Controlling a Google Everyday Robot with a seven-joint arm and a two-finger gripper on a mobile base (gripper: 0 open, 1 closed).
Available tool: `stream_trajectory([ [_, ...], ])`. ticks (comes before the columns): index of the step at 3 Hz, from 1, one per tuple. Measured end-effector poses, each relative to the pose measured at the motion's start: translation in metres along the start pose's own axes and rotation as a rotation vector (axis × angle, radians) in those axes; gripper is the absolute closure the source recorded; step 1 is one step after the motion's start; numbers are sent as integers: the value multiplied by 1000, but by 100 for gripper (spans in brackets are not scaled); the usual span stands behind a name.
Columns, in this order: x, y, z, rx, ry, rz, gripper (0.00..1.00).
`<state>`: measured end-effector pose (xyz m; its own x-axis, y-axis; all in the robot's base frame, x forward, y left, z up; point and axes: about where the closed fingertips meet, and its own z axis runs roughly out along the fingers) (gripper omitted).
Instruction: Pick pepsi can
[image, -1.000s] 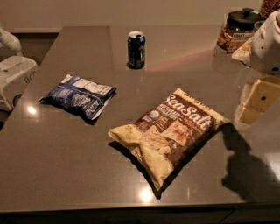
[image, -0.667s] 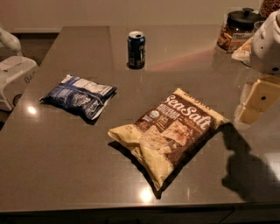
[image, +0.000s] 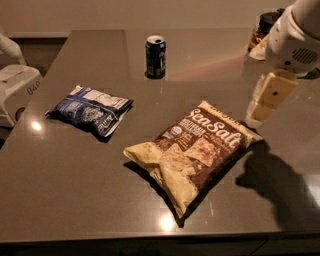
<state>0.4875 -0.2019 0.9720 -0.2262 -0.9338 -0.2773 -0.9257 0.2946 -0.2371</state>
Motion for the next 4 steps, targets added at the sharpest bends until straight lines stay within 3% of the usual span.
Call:
stream_trajectory([
  [2, -42, -68, 41, 36, -114, 77, 0],
  [3, -83, -130, 77, 94, -216, 194, 0],
  [4, -112, -169, 99, 144, -266, 280, 0],
])
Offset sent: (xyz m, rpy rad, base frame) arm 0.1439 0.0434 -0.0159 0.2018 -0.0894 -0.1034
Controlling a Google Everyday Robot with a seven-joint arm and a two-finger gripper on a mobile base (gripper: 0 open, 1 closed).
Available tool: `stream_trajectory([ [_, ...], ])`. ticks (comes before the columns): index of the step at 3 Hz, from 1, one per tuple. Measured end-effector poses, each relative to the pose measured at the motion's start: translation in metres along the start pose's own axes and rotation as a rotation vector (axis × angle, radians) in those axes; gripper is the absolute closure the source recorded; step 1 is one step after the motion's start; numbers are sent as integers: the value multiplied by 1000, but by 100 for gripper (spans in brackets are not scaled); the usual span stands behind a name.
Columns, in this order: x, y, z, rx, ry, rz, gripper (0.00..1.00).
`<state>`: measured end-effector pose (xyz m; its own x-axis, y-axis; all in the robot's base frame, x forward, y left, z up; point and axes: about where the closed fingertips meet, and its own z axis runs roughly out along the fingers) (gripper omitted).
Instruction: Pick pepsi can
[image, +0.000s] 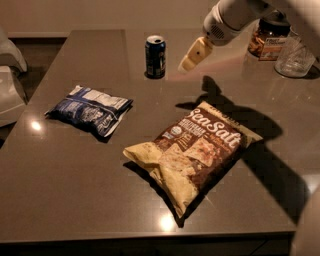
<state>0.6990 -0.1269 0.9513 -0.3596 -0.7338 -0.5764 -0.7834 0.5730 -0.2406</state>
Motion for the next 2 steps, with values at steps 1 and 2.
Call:
stream_trajectory([
  [1, -33, -20, 40, 25, -53, 85, 0],
  [2, -62, -19, 85, -6, -115, 178, 0],
])
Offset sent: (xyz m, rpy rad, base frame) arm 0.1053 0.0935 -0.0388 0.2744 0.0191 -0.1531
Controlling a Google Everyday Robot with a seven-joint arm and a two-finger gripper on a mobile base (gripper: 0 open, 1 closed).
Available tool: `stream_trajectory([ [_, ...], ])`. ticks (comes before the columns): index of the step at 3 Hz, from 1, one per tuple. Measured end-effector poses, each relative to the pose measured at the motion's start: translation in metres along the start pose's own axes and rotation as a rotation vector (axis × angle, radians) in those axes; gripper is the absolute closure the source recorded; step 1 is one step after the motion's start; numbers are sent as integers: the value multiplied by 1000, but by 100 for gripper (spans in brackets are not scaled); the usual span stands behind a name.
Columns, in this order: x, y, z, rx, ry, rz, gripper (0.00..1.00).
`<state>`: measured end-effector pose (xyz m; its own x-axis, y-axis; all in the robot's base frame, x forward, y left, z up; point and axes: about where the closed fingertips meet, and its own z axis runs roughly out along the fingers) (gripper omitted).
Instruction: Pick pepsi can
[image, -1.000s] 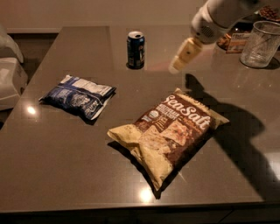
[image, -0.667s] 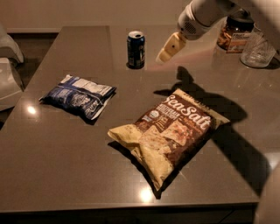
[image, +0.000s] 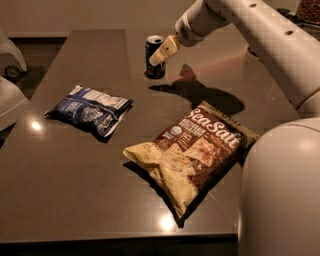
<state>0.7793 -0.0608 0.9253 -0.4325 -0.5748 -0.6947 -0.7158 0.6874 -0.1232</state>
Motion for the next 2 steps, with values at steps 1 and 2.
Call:
stream_trajectory([
  [1, -15, 13, 25, -42, -43, 42, 3],
  [2, -27, 24, 33, -80, -76, 53, 33],
])
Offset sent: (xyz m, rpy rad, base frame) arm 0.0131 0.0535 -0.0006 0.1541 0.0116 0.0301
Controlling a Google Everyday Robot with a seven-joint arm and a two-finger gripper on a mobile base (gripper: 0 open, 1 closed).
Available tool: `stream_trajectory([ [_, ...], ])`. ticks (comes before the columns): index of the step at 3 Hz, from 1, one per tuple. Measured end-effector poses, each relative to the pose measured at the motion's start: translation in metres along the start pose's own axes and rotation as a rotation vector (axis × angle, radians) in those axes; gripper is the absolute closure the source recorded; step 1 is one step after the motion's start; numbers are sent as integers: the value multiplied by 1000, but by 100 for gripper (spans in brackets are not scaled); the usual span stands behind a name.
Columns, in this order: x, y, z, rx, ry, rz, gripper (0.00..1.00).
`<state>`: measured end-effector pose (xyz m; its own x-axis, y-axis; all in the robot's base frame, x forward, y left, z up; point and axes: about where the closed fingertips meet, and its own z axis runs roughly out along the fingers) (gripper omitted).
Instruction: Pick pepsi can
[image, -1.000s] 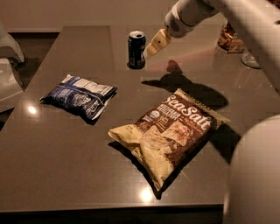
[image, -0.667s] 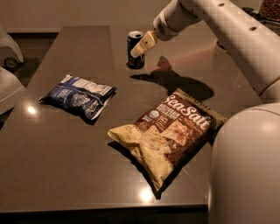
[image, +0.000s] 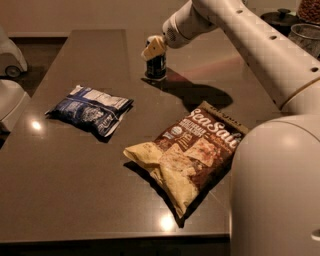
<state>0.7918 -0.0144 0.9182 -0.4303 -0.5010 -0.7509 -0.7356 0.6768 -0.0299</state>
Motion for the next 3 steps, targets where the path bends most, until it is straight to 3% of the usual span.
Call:
stream_trajectory([
  [1, -12, 9, -4, -33, -31, -9, 64],
  [2, -27, 20, -23, -73, -68, -37, 87],
  [3, -53, 37, -62, -112, -118, -99, 100],
])
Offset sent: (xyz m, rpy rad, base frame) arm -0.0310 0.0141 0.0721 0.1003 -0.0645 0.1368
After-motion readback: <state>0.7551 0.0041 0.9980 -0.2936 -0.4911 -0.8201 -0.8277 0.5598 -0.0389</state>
